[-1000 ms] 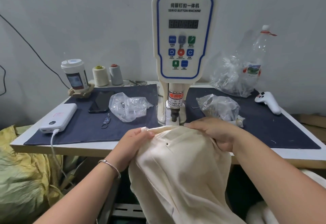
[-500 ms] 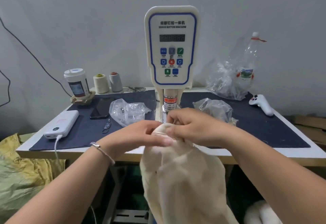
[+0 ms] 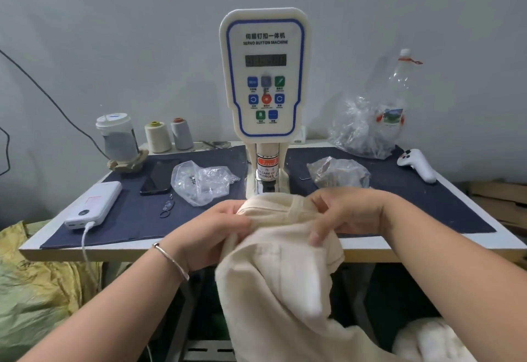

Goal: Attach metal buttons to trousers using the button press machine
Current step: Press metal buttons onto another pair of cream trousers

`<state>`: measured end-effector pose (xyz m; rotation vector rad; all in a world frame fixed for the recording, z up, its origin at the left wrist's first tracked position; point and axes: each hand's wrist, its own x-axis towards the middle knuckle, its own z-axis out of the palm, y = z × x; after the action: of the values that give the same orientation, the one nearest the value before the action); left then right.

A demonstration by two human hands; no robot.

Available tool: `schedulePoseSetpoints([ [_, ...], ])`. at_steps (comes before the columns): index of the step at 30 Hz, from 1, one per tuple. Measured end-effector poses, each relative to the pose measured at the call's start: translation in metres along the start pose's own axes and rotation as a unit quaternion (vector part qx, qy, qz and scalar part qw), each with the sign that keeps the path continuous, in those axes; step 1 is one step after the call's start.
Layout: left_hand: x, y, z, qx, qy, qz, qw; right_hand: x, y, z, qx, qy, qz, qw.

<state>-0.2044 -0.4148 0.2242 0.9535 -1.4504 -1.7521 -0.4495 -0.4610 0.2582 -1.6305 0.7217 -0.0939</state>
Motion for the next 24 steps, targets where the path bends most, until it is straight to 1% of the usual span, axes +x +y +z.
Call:
schedulePoseSetpoints([
  [2,0.001,-0.001,-0.006,-0.017,0.039,-0.007,0.999,0.010,0.004,-0.006,0.098,0.052,-0.025,0.994],
  [3,0.001,0.000,-0.008,-0.030,0.059,-0.027,0.997,0.016,0.006,-0.007,0.123,0.082,-0.026,0.989],
  [5,0.001,0.003,-0.011,-0.048,0.067,-0.067,0.994,0.030,0.007,-0.005,0.141,0.151,-0.010,0.978],
  [6,0.001,0.002,-0.015,-0.036,0.059,-0.071,0.995,0.036,0.008,-0.003,0.120,0.197,0.000,0.973],
  [7,0.000,0.001,-0.017,-0.010,0.059,-0.066,0.996,0.042,0.011,-0.001,0.073,0.250,0.009,0.966],
  [8,0.000,0.000,-0.021,0.007,0.072,-0.058,0.996,0.047,0.015,-0.001,0.012,0.300,0.017,0.954],
  [10,-0.001,-0.007,-0.034,0.000,0.108,-0.058,0.992,0.053,0.026,-0.005,-0.075,0.375,0.026,0.924],
  [11,-0.002,-0.011,-0.040,-0.018,0.122,-0.059,0.991,0.054,0.034,-0.009,-0.108,0.412,0.033,0.904],
  [12,-0.002,-0.016,-0.045,-0.040,0.137,-0.062,0.988,0.052,0.043,-0.016,-0.139,0.463,0.048,0.874],
  [14,-0.001,-0.026,-0.054,-0.062,0.205,-0.075,0.974,0.044,0.063,-0.033,-0.191,0.584,0.079,0.785],
  [15,0.001,-0.031,-0.056,-0.031,0.257,-0.087,0.962,0.039,0.074,-0.041,-0.207,0.628,0.091,0.745],
  [16,0.004,-0.037,-0.059,0.032,0.304,-0.100,0.947,0.036,0.084,-0.049,-0.224,0.650,0.108,0.718],
  [17,0.008,-0.042,-0.061,0.106,0.337,-0.108,0.929,0.036,0.092,-0.056,-0.241,0.649,0.132,0.710],
  [19,0.017,-0.050,-0.062,0.213,0.359,-0.106,0.902,0.039,0.104,-0.068,-0.275,0.607,0.180,0.723],
  [21,0.027,-0.054,-0.063,0.259,0.361,-0.086,0.892,0.046,0.108,-0.079,-0.293,0.566,0.207,0.742],
  [23,0.038,-0.055,-0.064,0.297,0.354,-0.068,0.884,0.052,0.110,-0.091,-0.305,0.547,0.228,0.745],
  [24,0.042,-0.056,-0.066,0.303,0.344,-0.066,0.886,0.055,0.110,-0.096,-0.314,0.538,0.245,0.743],
])
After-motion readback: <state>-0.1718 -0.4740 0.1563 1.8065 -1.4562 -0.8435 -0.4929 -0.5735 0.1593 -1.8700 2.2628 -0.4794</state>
